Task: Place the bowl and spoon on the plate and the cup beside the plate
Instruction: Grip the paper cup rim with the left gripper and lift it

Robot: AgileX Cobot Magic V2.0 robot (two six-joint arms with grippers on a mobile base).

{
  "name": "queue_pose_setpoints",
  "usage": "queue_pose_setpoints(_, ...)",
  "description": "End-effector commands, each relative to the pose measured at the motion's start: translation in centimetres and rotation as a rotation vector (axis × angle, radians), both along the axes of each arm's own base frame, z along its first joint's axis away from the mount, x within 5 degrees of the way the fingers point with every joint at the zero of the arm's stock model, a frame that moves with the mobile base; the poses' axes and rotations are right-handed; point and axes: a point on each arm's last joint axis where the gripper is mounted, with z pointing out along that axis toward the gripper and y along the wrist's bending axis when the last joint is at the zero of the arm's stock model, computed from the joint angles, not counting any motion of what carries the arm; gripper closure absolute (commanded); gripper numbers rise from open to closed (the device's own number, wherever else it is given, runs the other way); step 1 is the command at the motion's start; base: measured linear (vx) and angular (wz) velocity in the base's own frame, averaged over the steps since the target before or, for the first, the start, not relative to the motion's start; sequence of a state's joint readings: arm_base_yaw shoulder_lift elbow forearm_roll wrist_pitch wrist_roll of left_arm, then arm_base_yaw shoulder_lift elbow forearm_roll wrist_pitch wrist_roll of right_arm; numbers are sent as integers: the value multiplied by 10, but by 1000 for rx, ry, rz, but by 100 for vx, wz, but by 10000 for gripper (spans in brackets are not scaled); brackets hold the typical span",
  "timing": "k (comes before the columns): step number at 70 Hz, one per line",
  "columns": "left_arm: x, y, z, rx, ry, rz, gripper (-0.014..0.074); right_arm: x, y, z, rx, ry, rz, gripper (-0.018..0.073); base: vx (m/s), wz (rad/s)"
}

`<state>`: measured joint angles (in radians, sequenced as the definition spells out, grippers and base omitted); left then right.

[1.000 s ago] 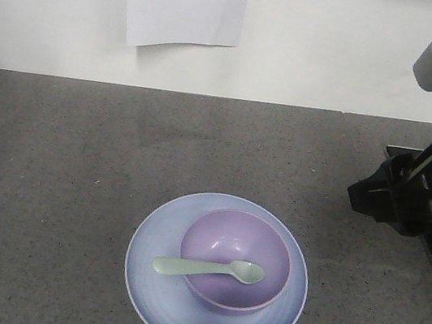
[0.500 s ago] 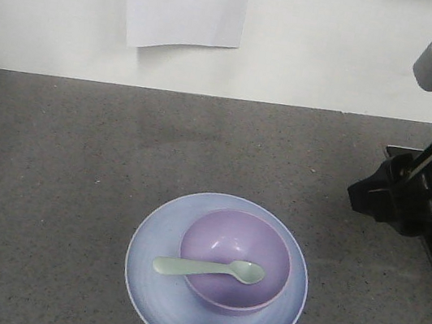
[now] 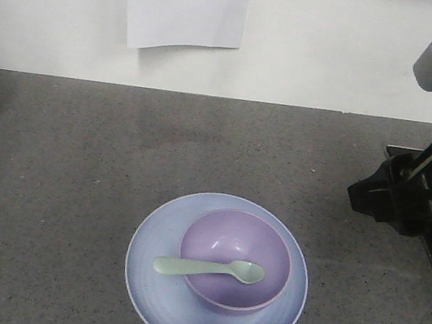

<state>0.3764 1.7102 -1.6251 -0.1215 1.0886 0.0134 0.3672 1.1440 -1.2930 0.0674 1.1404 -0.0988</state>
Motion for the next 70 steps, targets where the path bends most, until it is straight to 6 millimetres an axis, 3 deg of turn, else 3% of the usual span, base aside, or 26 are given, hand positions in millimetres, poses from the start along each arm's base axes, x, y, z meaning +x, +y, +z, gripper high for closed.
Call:
queue_pose_setpoints(1, -13, -18, 43, -42, -166, -55, 605, -2, -2, 15, 35, -85, -7, 55, 0, 0)
queue_pose_setpoints(16, -32, -53, 70, -104, -217, -202, 605, -2, -2, 15, 35, -85, -7, 55, 0, 0)
queue_pose_setpoints(30, -56, -100, 85, -93, -255, -349, 605, -2, -2, 15, 35, -85, -7, 55, 0, 0)
queue_pose_setpoints(56, -118, -147, 46, -114, -280, -458, 605, -1, -2, 15, 38, -88, -7, 55, 0, 0)
queue_pose_setpoints(70, -130, -165, 28, -163, -260, -520, 605, -1, -2, 15, 38, -88, -7, 55, 0, 0)
